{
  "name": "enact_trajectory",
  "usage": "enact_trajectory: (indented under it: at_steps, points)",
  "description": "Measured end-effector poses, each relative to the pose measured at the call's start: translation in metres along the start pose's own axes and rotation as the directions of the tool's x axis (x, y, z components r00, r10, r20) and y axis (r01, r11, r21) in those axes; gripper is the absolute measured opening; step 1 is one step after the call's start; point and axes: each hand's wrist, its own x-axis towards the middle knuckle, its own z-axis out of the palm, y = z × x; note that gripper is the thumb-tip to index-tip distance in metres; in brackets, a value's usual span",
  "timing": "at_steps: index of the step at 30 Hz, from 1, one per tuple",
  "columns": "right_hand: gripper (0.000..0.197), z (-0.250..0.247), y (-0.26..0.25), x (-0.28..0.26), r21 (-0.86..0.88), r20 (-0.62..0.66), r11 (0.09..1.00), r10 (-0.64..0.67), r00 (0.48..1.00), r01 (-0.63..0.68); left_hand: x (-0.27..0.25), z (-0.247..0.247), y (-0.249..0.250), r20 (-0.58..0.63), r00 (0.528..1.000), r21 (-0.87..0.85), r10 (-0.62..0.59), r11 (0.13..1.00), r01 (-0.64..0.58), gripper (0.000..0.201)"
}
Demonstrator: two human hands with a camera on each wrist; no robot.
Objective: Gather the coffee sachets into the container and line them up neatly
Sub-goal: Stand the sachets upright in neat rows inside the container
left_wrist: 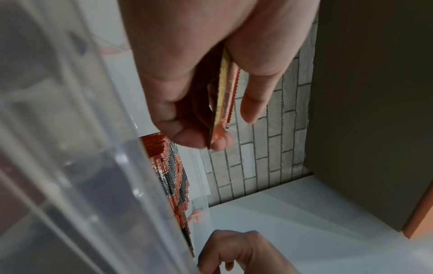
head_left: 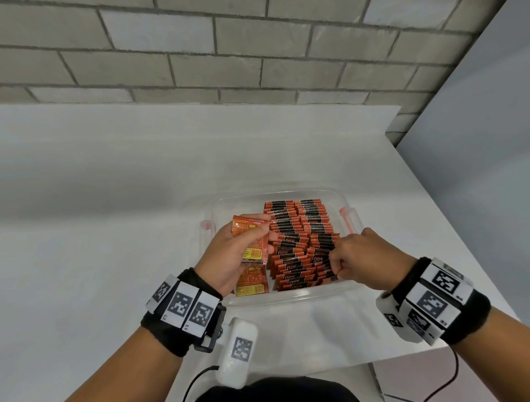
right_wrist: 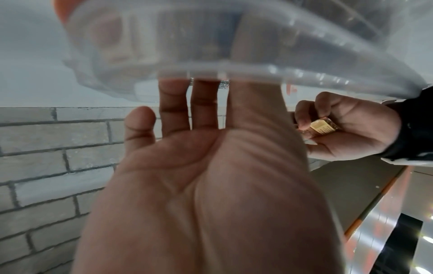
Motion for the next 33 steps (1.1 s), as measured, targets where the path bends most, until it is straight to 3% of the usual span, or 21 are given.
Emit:
enact_trajectory:
  at_steps: [6,9,12,14,17,19,22,26,27,29,31,33]
  points:
    - [0.029,0.002,0.002,0.004,-0.023,0.005,0.999,0.029,1.000,-0.028,-0.001,-0.004,0.003,-0.021,1.000,-0.002,0.004,1.000,-0.004,0.017]
    - [0.029,0.003,0.005,0.004,0.031,0.012,0.999,0.040,0.999,-0.041,-0.001,-0.008,0.005,-0.037,0.999,-0.075,0.000,0.997,-0.003,0.026]
    - [0.023,-0.005,0.008,-0.004,0.277,0.021,0.959,0.063,0.998,-0.066,-0.003,-0.009,0.008,-0.010,1.000,-0.099,-0.005,0.995,0.004,0.029]
    - [0.021,-0.018,0.001,-0.009,0.487,-0.086,0.873,0.071,0.994,-0.020,-0.005,-0.004,0.011,0.044,0.999,-0.066,-0.009,0.998,0.012,0.023]
    - [0.032,-0.038,-0.020,-0.012,0.687,-0.359,0.708,0.131,0.924,0.166,-0.007,0.008,0.012,0.130,0.992,0.016,0.010,1.000,-0.012,0.023]
    - [0.033,-0.043,-0.031,-0.011,0.715,-0.434,0.655,0.139,0.890,0.246,-0.008,0.017,0.012,0.152,0.988,0.049,0.028,0.998,-0.035,0.025]
    - [0.020,-0.043,-0.036,-0.006,0.673,-0.535,0.672,0.153,0.831,0.309,-0.005,0.025,0.012,0.129,0.991,0.048,0.039,0.998,-0.046,0.027]
    - [0.019,-0.034,-0.034,-0.003,0.461,-0.759,0.804,0.136,0.637,0.377,0.001,0.025,0.025,0.031,0.994,-0.082,-0.107,0.991,0.109,0.043]
    - [0.013,-0.032,-0.033,-0.002,0.427,-0.775,0.819,0.113,0.622,0.383,0.002,0.025,0.029,0.034,0.991,-0.113,-0.127,0.985,0.130,0.041]
    - [0.009,-0.025,-0.030,0.001,0.409,-0.768,0.834,0.095,0.634,0.370,0.005,0.026,0.035,0.042,0.995,-0.080,-0.090,0.992,0.094,0.030]
    - [0.016,-0.021,-0.029,0.001,0.433,-0.738,0.831,0.104,0.666,0.349,0.007,0.028,0.037,0.007,1.000,-0.033,-0.023,0.999,0.023,0.037]
    - [0.029,-0.022,-0.028,-0.003,0.552,-0.670,0.757,0.153,0.727,0.349,0.009,0.030,0.037,-0.012,0.999,-0.005,0.036,0.999,-0.036,0.043]
